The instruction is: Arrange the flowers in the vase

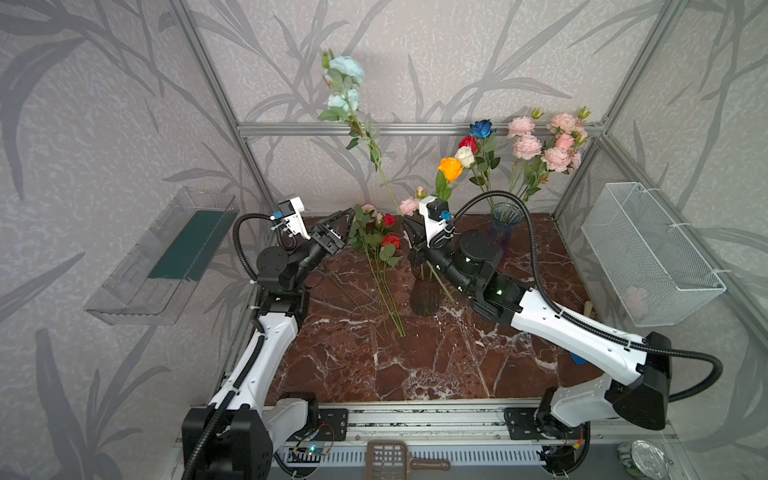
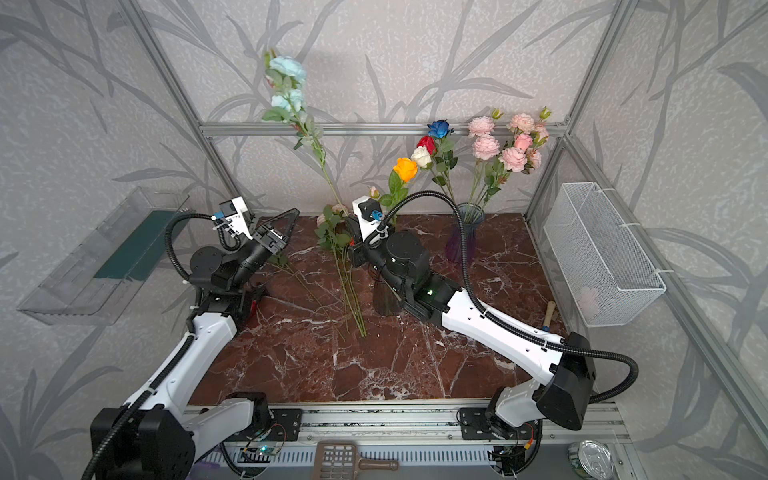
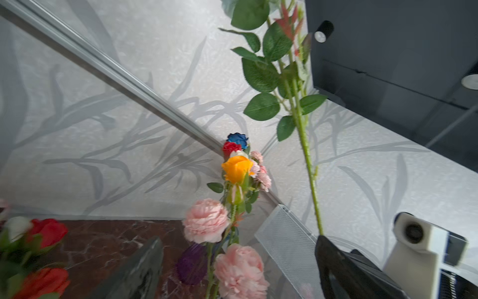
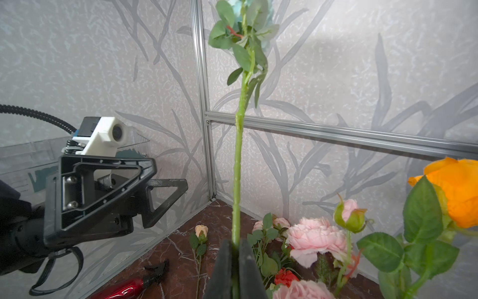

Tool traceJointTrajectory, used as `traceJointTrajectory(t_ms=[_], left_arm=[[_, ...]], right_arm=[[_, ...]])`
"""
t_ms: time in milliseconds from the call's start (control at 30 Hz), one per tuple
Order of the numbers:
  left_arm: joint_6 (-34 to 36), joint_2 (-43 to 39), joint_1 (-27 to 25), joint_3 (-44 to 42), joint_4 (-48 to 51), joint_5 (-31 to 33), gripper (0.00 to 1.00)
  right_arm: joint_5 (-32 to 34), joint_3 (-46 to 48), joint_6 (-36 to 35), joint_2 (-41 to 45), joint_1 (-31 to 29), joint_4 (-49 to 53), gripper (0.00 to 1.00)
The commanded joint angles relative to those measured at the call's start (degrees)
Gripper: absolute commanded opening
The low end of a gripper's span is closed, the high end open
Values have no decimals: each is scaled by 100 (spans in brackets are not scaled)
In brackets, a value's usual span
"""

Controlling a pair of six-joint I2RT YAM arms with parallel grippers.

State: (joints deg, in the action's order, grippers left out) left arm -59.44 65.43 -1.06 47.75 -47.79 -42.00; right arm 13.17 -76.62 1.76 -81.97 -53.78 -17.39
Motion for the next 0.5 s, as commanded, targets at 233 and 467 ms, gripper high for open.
traceJointTrajectory(t_ms=[233, 467], left_arm=[[-1870, 904, 10, 366, -2560, -1197, 84], [-1934, 904, 1, 391, -2735, -1241, 71]], right_arm=[[-486, -9, 637, -73, 3, -198, 0], [-765, -235, 998, -386, 0, -20, 0]])
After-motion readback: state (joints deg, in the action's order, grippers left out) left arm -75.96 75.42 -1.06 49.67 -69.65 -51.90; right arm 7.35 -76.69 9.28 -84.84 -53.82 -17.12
